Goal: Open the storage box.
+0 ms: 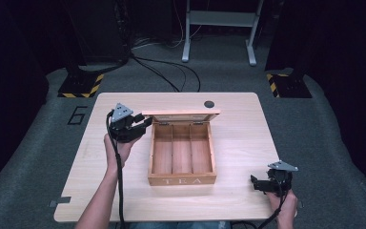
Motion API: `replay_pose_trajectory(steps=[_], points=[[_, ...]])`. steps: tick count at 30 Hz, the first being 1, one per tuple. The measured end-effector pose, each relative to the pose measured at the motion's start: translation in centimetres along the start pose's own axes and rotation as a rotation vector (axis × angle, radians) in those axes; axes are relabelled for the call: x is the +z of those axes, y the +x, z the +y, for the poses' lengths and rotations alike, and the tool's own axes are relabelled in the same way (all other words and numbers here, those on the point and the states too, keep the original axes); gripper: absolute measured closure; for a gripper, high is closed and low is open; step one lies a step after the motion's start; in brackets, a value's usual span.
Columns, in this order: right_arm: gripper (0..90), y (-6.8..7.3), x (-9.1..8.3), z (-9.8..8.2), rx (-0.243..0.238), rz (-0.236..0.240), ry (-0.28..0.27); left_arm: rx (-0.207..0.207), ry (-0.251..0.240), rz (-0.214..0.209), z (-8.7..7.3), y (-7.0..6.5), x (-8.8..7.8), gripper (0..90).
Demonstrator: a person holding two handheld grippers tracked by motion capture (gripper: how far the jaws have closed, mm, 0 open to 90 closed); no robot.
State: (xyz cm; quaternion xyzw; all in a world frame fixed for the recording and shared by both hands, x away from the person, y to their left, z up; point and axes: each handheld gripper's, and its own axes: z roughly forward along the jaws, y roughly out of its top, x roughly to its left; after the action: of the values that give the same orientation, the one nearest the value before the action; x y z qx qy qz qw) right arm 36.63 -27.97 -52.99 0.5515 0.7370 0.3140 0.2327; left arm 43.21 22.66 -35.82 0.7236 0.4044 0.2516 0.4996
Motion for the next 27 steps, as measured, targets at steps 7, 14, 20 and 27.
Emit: replay_pose_trajectory(steps=[7, 14, 20, 27], points=[[0.0, 0.00, 0.00, 0.00, 0.000, 0.000, 0.000, -0.001, -0.001, 0.000, 0.00, 0.01, 0.01, 62.0], [0.0, -0.01, 0.00, 0.00, -0.001, 0.000, 0.000, -0.001, -0.002, 0.000, 0.00, 0.01, 0.02, 61.9], [0.0, 0.05, 0.02, 0.01, 0.006, 0.000, -0.002, -0.001, -0.006, -0.001, 0.01, 0.03, 0.06, 62.0], [0.0, 0.00, 0.00, 0.00, 0.000, 0.000, 0.000, 0.002, -0.005, 0.000, 0.03, 0.05, 0.05, 62.0]])
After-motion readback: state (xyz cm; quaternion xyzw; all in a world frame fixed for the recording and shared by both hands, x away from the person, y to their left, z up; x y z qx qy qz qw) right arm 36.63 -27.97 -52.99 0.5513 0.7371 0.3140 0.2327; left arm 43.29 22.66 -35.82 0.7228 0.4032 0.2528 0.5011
